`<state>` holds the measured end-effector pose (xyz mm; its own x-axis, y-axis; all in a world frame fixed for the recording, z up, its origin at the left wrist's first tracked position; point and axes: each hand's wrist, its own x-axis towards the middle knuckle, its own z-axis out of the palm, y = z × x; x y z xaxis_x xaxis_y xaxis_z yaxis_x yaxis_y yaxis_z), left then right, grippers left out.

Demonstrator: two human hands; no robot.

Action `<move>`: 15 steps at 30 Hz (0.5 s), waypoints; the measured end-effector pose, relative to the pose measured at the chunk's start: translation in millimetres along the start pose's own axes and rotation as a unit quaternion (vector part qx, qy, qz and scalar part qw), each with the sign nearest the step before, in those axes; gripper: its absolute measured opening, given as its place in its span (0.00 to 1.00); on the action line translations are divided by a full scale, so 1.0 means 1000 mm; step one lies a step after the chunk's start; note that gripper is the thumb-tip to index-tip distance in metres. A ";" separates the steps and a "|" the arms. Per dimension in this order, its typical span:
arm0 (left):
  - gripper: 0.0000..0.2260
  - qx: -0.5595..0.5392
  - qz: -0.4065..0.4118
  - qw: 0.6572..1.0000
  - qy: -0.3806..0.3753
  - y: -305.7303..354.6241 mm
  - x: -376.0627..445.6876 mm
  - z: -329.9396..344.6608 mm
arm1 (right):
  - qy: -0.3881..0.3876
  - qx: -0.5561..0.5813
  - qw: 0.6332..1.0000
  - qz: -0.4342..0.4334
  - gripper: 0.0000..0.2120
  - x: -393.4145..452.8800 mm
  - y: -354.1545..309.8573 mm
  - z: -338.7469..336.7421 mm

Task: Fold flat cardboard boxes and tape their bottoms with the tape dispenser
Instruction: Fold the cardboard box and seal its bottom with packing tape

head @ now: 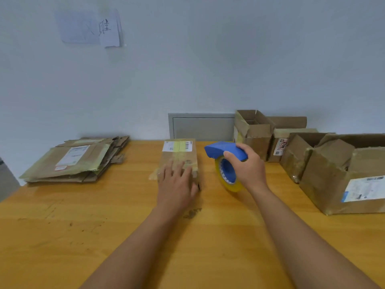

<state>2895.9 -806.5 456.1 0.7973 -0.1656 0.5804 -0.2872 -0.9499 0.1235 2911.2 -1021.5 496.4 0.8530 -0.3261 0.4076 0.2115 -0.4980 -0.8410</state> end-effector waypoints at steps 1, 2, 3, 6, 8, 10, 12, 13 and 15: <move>0.17 -0.001 0.022 1.000 0.016 0.000 0.001 0.001 | 0.012 0.007 1.000 0.006 0.24 -0.003 0.002 0.008; 0.17 -0.004 0.036 0.999 0.025 0.000 0.002 0.002 | 0.023 0.013 1.000 0.012 0.24 -0.005 0.004 0.015; 0.18 -0.009 0.042 0.999 0.025 -0.001 0.002 0.001 | 0.033 0.019 0.999 0.017 0.24 -0.007 0.006 0.021; 0.22 -0.016 0.058 0.998 0.011 -0.008 0.003 0.004 | 0.059 0.030 0.998 0.014 0.23 -0.009 0.009 0.032; 0.22 -0.022 0.071 0.997 0.005 -0.013 0.003 0.008 | 0.065 0.035 0.997 0.010 0.23 -0.009 0.010 0.037; 0.21 -0.033 0.071 0.997 0.012 -0.016 0.005 0.010 | 0.066 0.031 0.997 0.005 0.24 -0.010 0.011 0.040; 0.18 -0.041 0.053 0.997 0.026 -0.012 0.006 0.011 | 0.070 0.023 0.997 -0.008 0.24 -0.012 0.014 0.042; 0.18 -0.048 0.030 0.998 0.027 -0.009 0.008 0.010 | 0.074 0.021 0.997 -0.013 0.25 -0.013 0.015 0.042; 0.20 -0.076 -0.045 0.996 0.013 0.003 0.013 0.008 | 0.082 0.018 0.996 -0.020 0.25 -0.016 0.018 0.043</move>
<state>2909.6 -813.3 457.1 0.8103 -0.0736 0.5814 -0.2938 -0.9094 0.2944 2922.0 -991.0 460.1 0.7549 -0.4340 0.4916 0.2633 -0.4860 -0.8333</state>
